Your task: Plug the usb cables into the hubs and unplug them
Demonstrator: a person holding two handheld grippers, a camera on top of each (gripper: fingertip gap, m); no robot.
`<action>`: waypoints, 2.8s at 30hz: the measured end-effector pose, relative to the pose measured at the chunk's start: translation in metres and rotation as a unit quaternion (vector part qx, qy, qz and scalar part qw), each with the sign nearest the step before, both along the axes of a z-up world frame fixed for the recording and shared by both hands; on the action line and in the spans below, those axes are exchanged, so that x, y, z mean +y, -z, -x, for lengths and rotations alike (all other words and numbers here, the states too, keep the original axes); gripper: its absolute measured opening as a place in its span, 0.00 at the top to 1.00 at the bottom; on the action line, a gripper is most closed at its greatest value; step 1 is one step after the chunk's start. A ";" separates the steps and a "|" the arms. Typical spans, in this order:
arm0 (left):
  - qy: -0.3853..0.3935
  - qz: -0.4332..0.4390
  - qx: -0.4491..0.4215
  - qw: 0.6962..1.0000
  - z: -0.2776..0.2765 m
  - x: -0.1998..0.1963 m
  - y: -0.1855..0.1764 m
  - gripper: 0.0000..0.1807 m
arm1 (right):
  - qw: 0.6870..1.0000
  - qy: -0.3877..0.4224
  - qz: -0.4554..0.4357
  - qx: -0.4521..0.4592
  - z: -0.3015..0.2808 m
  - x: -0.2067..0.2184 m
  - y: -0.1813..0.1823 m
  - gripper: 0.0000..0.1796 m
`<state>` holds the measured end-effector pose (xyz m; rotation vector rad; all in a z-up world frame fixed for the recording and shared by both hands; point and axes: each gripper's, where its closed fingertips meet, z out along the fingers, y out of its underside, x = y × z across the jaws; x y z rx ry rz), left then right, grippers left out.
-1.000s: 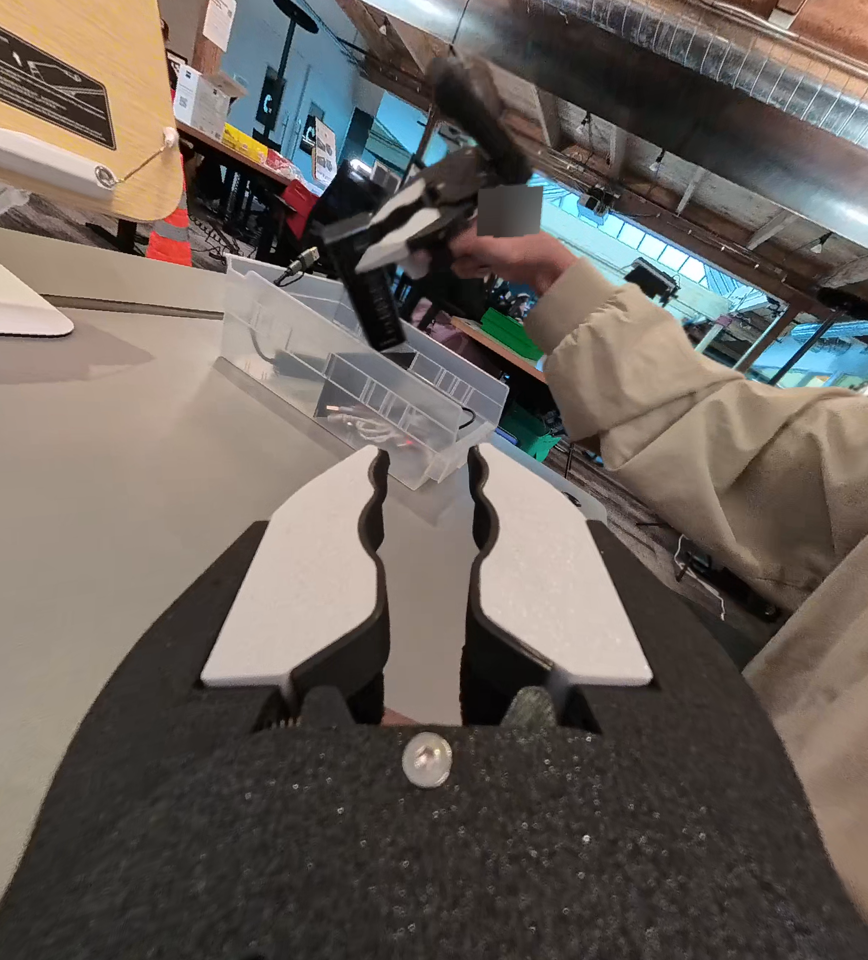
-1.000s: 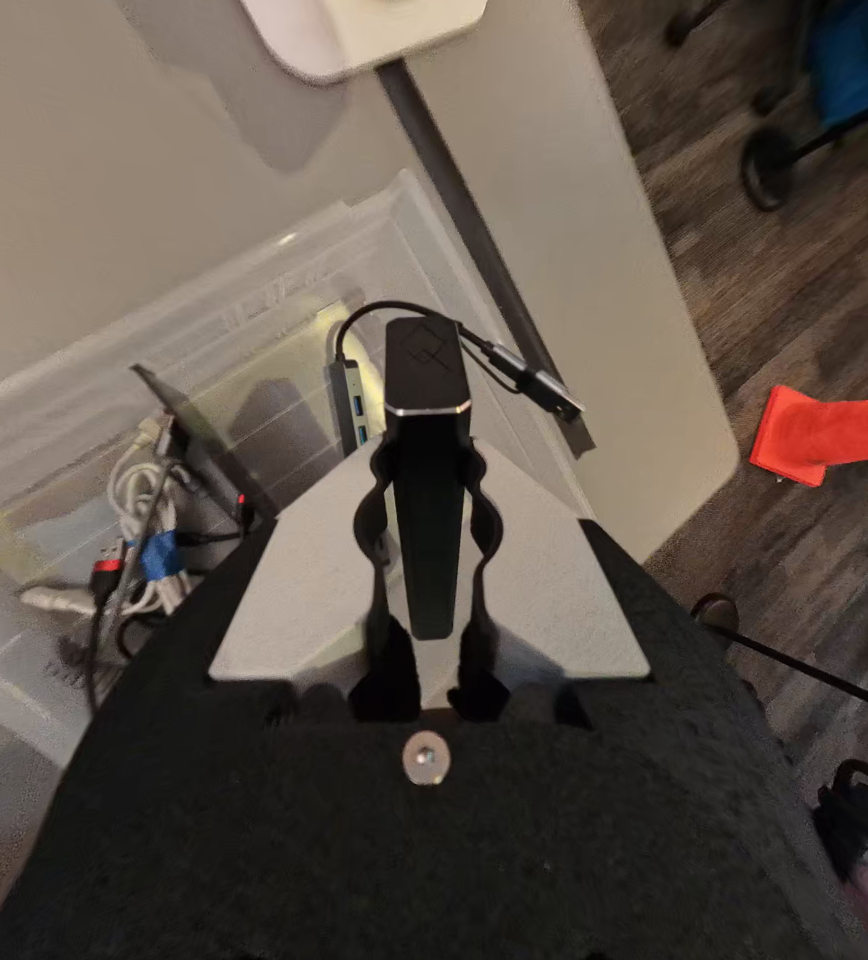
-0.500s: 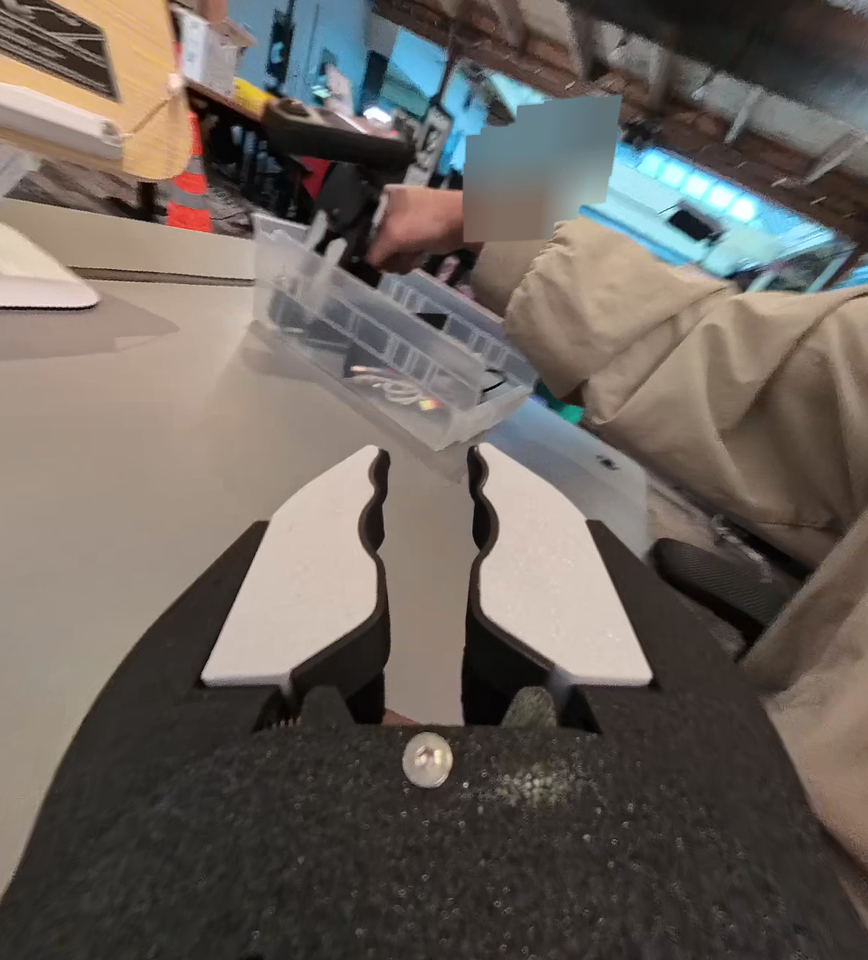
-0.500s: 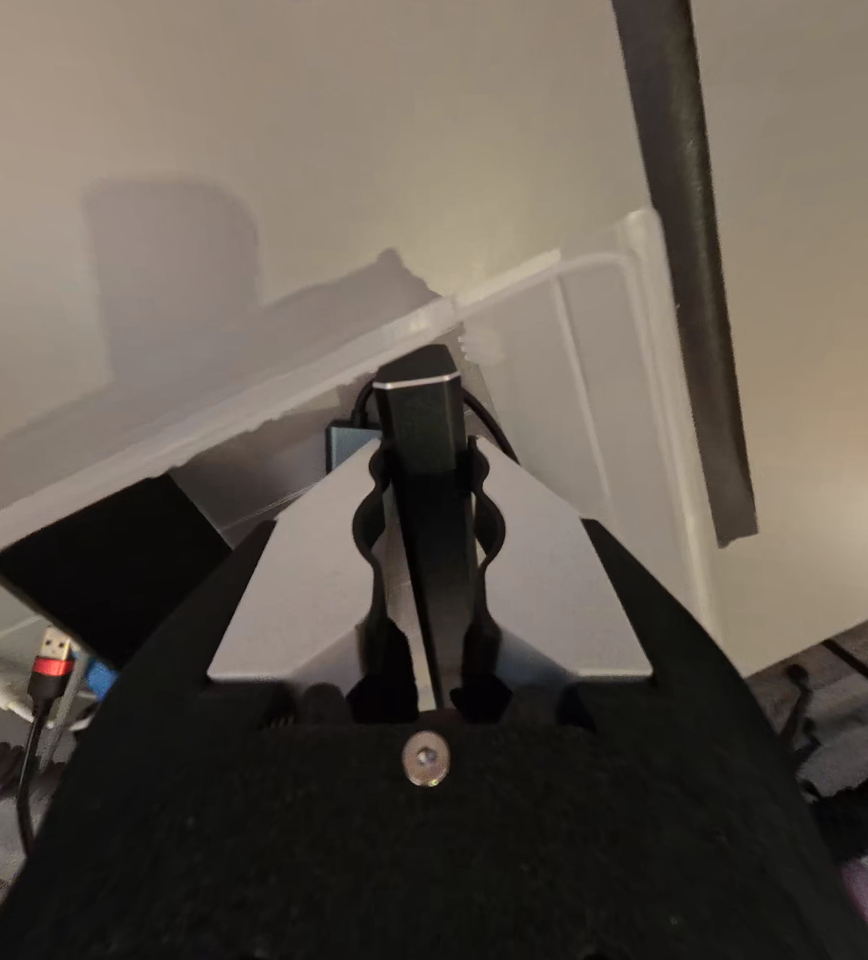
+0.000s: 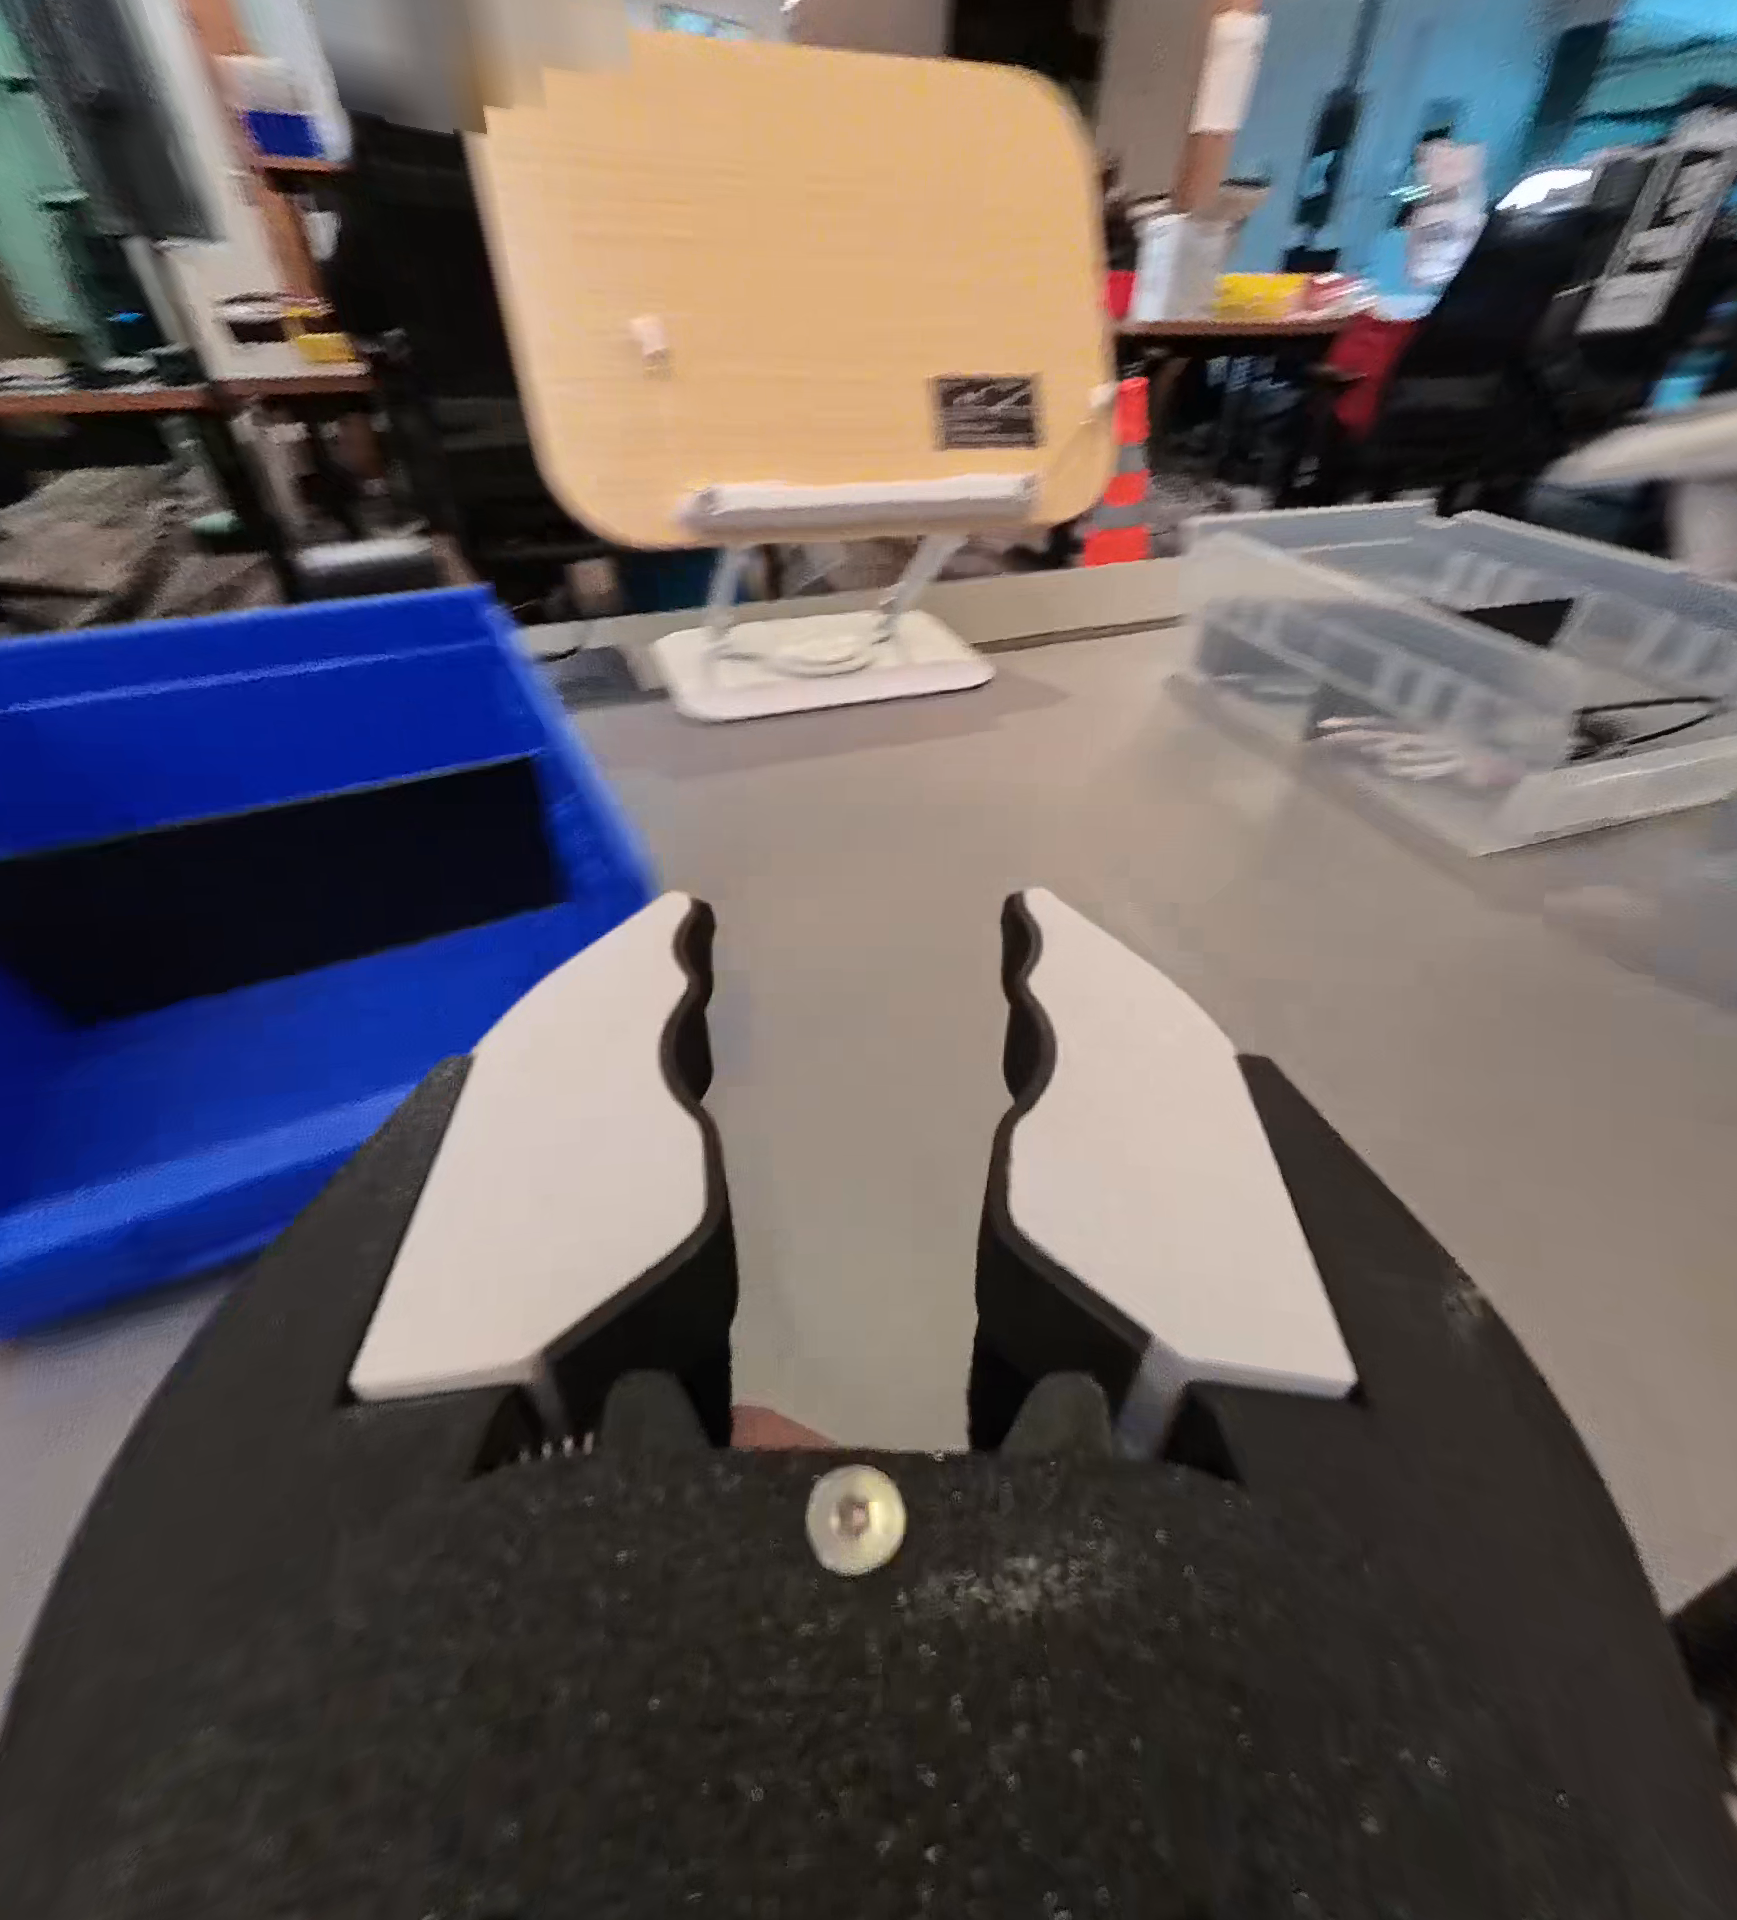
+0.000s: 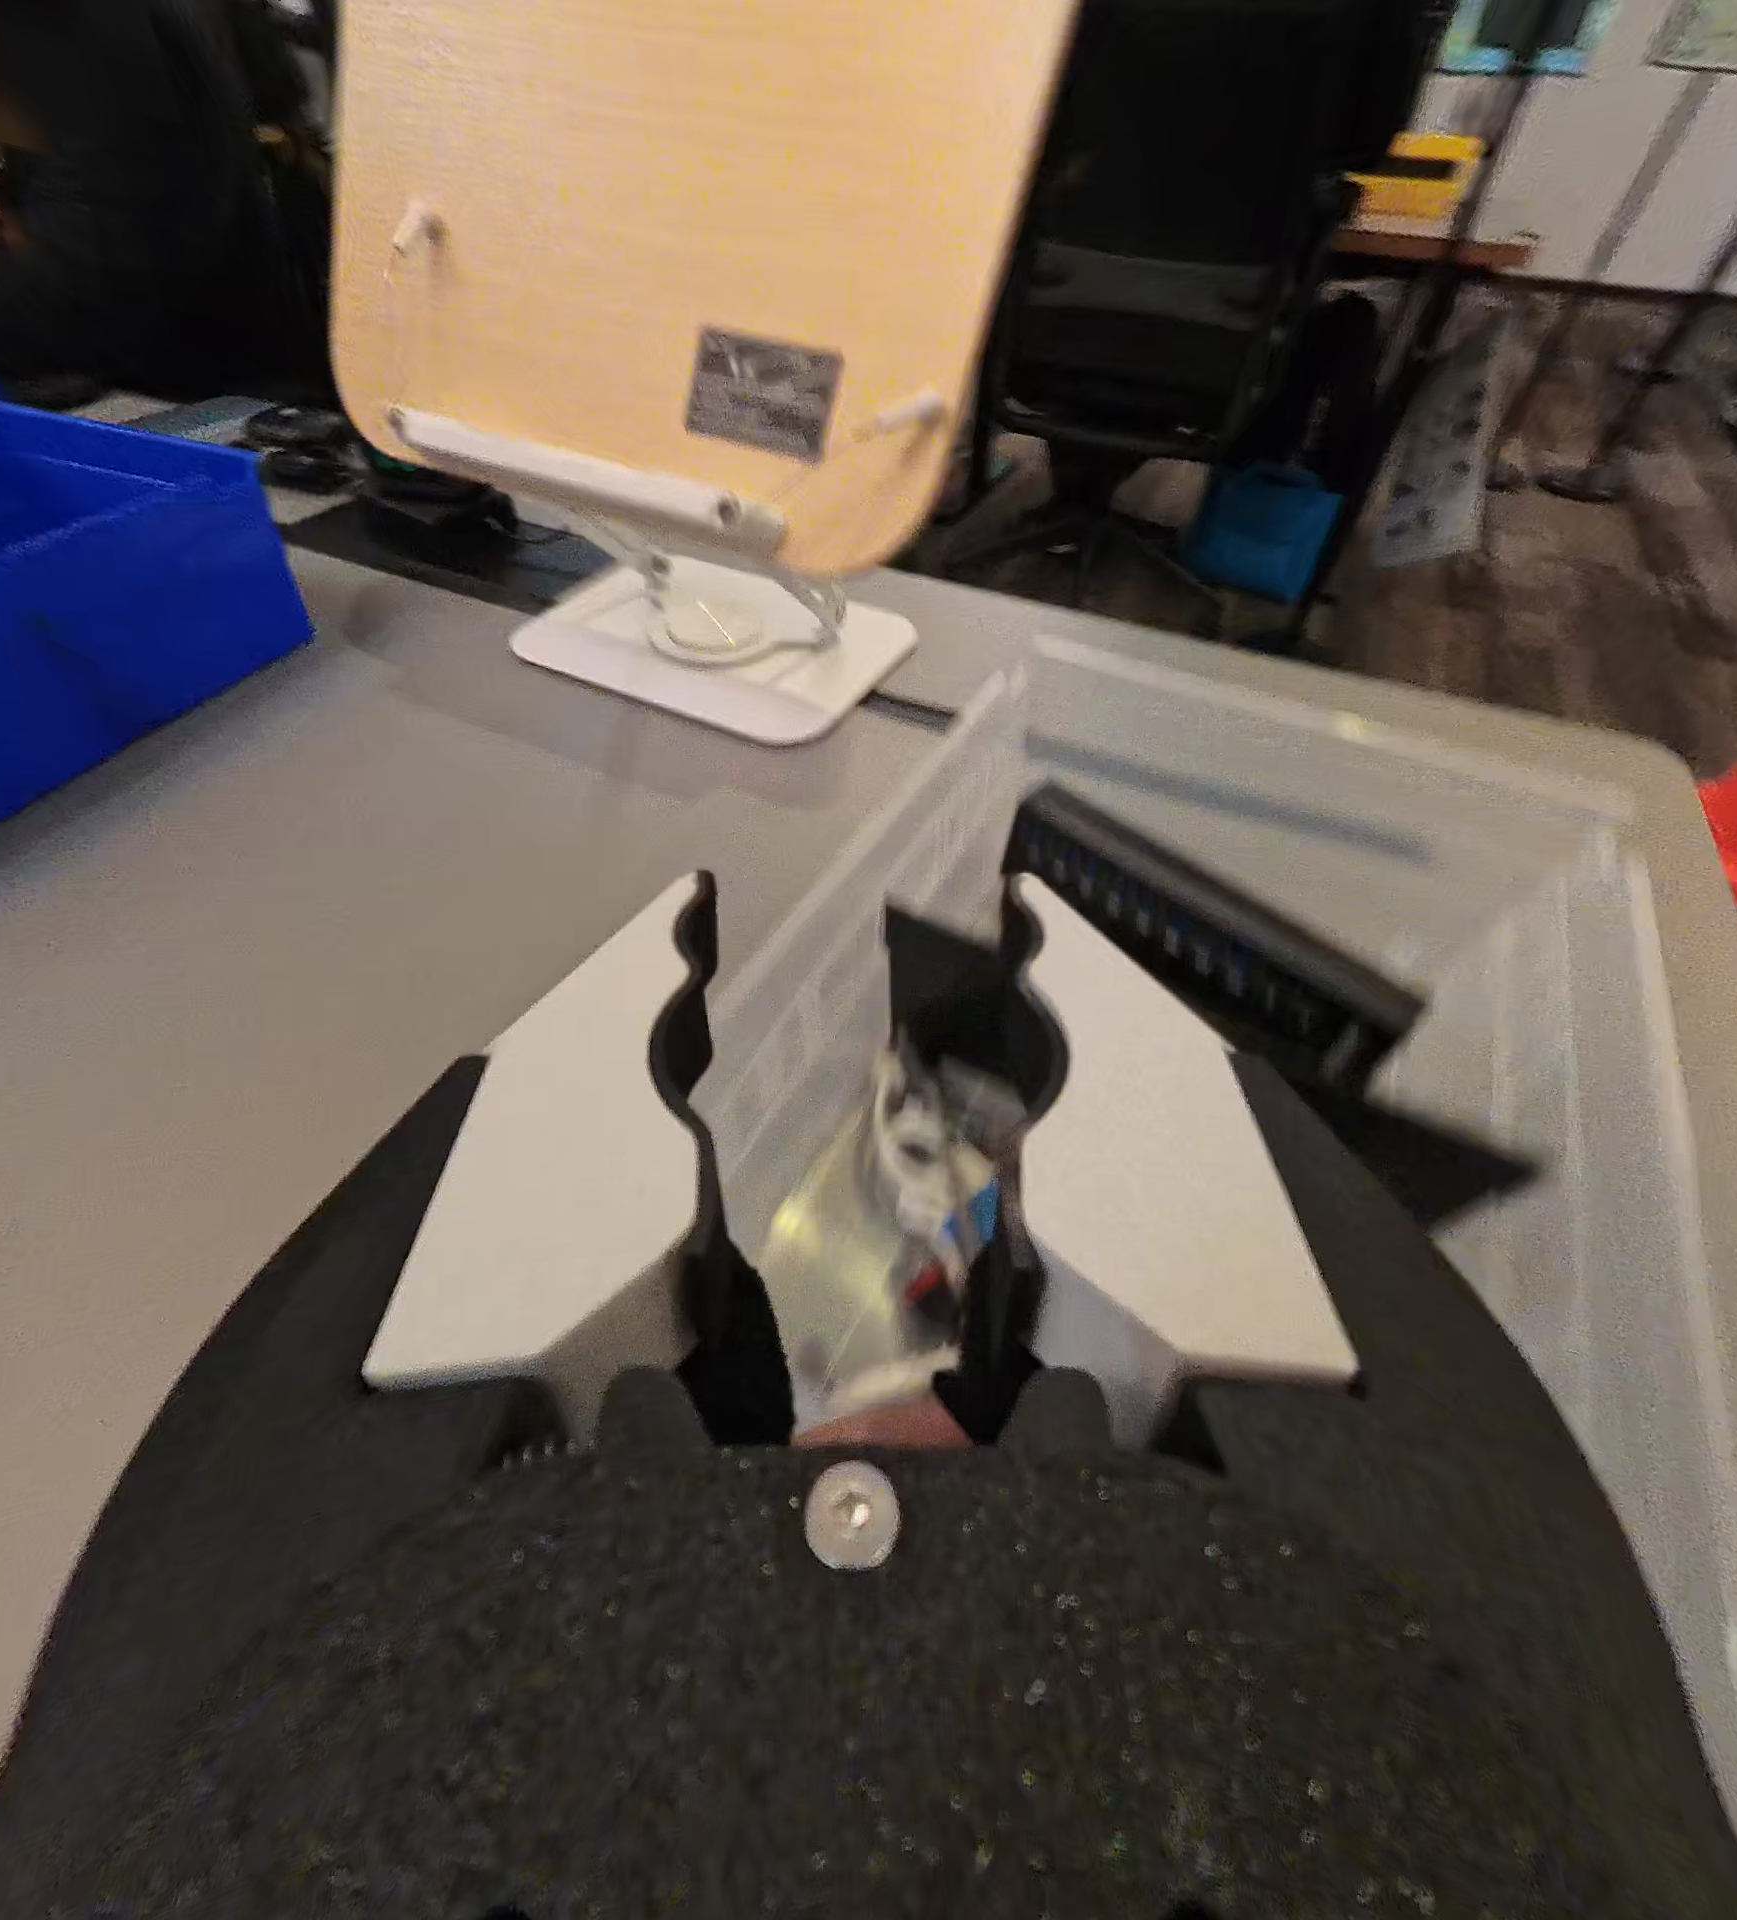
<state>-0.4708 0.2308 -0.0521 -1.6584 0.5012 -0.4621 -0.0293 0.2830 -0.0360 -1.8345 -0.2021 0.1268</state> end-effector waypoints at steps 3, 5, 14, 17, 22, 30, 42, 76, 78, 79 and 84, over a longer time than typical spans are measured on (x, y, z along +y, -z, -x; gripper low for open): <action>-0.070 0.032 -0.020 0.997 0.061 0.007 0.018 0.70 | 0.996 0.081 -0.015 0.033 0.001 -0.050 0.048 0.70; -0.125 0.050 -0.063 0.989 0.097 0.011 0.027 0.78 | 0.991 0.108 0.014 0.074 0.005 -0.071 0.072 0.69; -0.122 0.087 -0.090 0.985 0.101 0.025 0.038 0.82 | 0.986 0.167 0.011 -0.012 -0.036 -0.078 0.077 0.68; -0.165 0.102 -0.044 0.980 0.105 0.026 0.052 0.81 | 0.986 0.168 0.011 -0.008 -0.040 -0.081 0.080 0.68; -0.187 0.081 -0.040 0.978 0.111 0.019 0.047 0.85 | 0.986 0.162 0.006 0.038 -0.034 -0.084 0.077 0.68; -0.167 0.104 -0.038 0.980 0.101 0.024 0.052 0.77 | 0.988 0.155 0.026 0.002 -0.031 -0.081 0.083 0.68; -0.147 0.084 -0.023 0.985 0.092 0.020 0.049 0.79 | 0.994 0.096 -0.048 -0.011 0.008 -0.076 0.047 0.68; 0.149 0.024 0.091 0.984 -0.278 0.034 0.052 0.61 | 0.974 0.225 -0.005 0.031 0.014 -0.130 0.064 0.75; 0.151 0.071 0.093 0.982 -0.293 0.047 0.068 0.68 | 0.968 0.246 0.030 0.041 0.007 -0.126 0.083 0.74; 0.153 0.095 0.087 0.980 -0.298 0.050 0.074 0.75 | 0.964 0.259 0.044 0.048 0.002 -0.122 0.091 0.75; 0.151 0.086 0.125 0.977 -0.306 0.051 0.080 0.97 | 0.949 0.309 0.041 0.056 -0.017 -0.108 0.095 0.92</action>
